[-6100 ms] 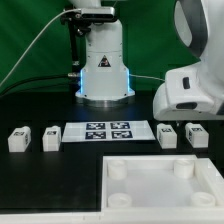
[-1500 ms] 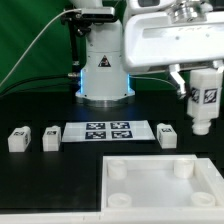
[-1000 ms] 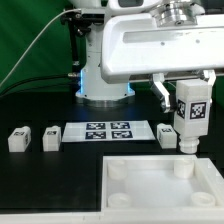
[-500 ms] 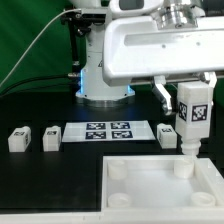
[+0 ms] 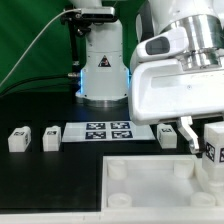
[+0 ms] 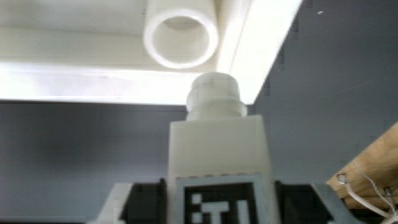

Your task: Assemble one leg

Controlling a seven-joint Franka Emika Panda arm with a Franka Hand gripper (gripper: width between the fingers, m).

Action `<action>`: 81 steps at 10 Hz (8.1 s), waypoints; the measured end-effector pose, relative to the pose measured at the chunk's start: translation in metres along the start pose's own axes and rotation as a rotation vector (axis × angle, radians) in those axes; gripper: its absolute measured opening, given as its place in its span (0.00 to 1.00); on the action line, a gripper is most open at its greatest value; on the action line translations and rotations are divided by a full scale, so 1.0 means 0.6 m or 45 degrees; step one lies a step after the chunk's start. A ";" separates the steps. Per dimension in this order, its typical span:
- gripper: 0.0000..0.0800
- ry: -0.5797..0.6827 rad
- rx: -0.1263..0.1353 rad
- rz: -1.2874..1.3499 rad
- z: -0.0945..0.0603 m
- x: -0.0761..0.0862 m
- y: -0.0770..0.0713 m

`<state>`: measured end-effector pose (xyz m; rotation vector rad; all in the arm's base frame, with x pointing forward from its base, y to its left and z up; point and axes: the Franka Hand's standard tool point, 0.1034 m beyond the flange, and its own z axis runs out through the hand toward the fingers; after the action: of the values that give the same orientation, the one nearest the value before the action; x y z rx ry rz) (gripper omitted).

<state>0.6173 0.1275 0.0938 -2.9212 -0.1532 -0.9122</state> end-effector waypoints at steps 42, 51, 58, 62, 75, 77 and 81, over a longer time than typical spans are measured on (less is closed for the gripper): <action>0.81 -0.529 0.049 -0.023 -0.009 -0.002 0.022; 0.57 -0.828 0.074 -0.013 0.031 0.006 0.023; 0.37 -0.822 -0.141 0.656 0.033 0.007 0.030; 0.37 -0.772 -0.365 1.549 0.032 0.000 0.037; 0.81 -0.772 -0.249 1.251 0.032 -0.001 0.037; 0.81 -0.782 -0.161 0.981 0.032 -0.001 0.037; 0.81 -0.771 0.002 0.203 0.029 0.004 0.035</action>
Offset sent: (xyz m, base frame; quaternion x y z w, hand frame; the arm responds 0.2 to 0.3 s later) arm 0.0053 -0.0136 -0.0010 -0.0115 -0.0081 -0.0104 0.9998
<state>0.6313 0.1084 0.0799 -3.0494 0.0469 0.0111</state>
